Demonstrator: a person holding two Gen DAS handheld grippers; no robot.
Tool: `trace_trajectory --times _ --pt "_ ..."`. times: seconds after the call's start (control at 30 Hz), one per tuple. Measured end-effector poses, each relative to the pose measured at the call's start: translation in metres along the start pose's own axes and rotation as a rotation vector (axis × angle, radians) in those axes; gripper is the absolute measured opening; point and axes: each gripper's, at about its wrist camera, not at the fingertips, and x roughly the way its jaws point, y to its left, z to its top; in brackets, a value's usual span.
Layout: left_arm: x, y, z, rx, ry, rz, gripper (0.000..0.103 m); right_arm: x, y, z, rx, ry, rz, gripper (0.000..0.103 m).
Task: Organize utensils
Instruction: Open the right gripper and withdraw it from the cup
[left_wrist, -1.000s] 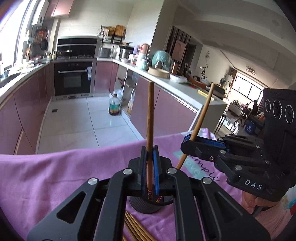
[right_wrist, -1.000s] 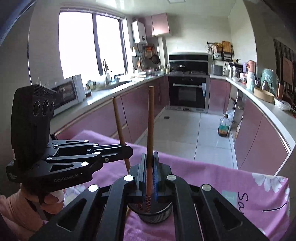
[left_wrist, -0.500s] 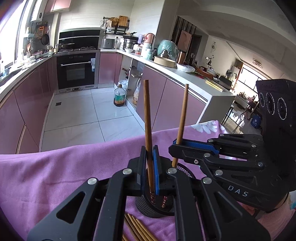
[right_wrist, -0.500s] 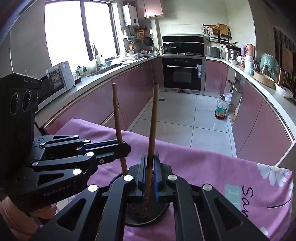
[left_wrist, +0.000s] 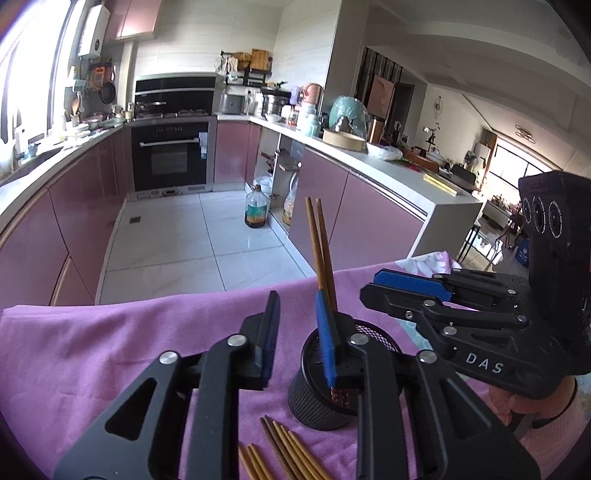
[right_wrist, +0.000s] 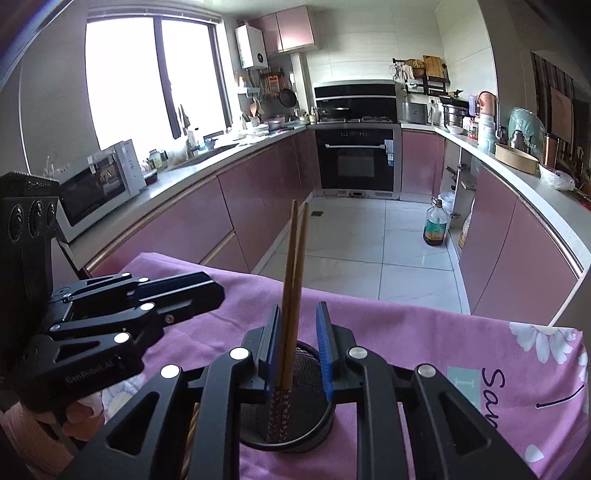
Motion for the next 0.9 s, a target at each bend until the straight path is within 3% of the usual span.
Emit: trace_trajectory --times 0.03,0.1,0.3,0.43,0.67,0.9 --pt "-0.007 0.001 -0.001 0.002 -0.013 0.005 0.031 -0.006 0.002 -0.002 -0.002 -0.012 0.012 0.021" --pt "-0.026 0.004 -0.007 0.005 -0.049 0.023 0.045 -0.017 0.007 -0.007 -0.013 -0.035 0.036 0.034" --pt "-0.081 0.017 -0.036 0.021 -0.103 0.067 0.058 -0.047 0.038 -0.04 -0.096 -0.057 0.138 0.043" --pt "-0.098 0.031 -0.071 0.008 -0.055 0.095 0.059 -0.042 0.054 -0.064 -0.103 0.012 0.179 0.043" --pt "-0.09 0.055 -0.132 -0.026 0.101 0.121 0.058 -0.008 0.056 -0.109 -0.033 0.175 0.165 0.043" --pt "-0.074 0.06 -0.167 -0.038 0.193 0.114 0.057 0.003 0.058 -0.133 -0.002 0.227 0.124 0.043"
